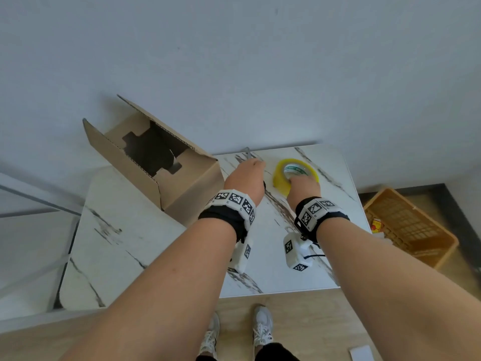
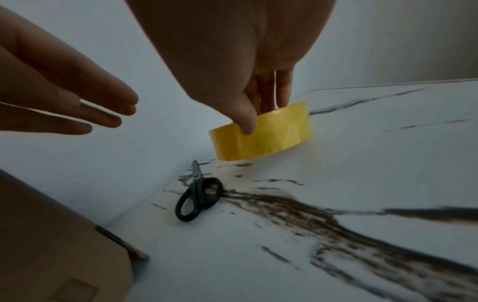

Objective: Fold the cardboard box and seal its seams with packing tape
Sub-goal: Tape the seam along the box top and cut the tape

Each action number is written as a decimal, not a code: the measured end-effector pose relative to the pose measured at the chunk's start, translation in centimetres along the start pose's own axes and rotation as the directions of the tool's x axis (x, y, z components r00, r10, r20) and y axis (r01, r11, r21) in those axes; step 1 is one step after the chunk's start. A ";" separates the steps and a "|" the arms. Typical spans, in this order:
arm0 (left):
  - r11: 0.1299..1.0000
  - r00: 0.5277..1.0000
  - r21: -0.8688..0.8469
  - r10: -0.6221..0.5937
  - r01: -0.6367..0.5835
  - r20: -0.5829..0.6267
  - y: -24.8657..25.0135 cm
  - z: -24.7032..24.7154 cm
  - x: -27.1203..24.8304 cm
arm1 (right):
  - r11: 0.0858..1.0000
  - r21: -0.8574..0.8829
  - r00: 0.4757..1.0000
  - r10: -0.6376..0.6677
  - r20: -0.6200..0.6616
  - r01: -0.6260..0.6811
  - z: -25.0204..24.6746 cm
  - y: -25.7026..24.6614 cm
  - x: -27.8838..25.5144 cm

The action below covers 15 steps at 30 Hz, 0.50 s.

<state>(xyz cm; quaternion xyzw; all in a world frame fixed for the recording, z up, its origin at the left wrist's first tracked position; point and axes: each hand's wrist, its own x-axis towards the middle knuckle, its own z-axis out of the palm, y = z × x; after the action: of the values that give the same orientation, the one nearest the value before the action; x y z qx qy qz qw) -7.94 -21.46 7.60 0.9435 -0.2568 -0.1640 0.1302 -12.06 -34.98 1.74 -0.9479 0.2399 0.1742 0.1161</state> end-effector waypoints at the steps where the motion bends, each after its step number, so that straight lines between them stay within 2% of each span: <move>1: 1.000 1.000 -0.011 0.002 -0.002 -0.012 0.4 -0.5 -0.1 | 0.999 0.031 1.000 0.020 -0.010 -0.020 -0.4 0.0 -0.6; 7: 0.997 0.992 -0.038 0.069 -0.073 -0.104 2.4 -4.3 -1.3 | 0.950 0.300 0.995 0.101 -0.027 -0.088 -3.9 -0.3 -3.6; 12: 0.992 0.981 -0.072 0.088 -0.102 -0.171 2.5 -8.0 -2.3 | 0.779 0.627 0.984 0.133 -0.116 -0.031 -7.6 -1.7 -7.0; 15: 0.989 0.979 -0.112 0.072 -0.094 -0.189 2.1 -9.8 -3.0 | 0.700 0.714 0.977 0.155 -0.144 -0.006 -9.1 -2.6 -8.9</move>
<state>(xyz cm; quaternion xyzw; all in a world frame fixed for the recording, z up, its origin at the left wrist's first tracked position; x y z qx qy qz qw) -7.58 -20.03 17.95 0.9335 -0.2726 -0.0854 0.2167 -15.61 -31.84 13.79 -0.8309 0.3399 -0.0192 0.4401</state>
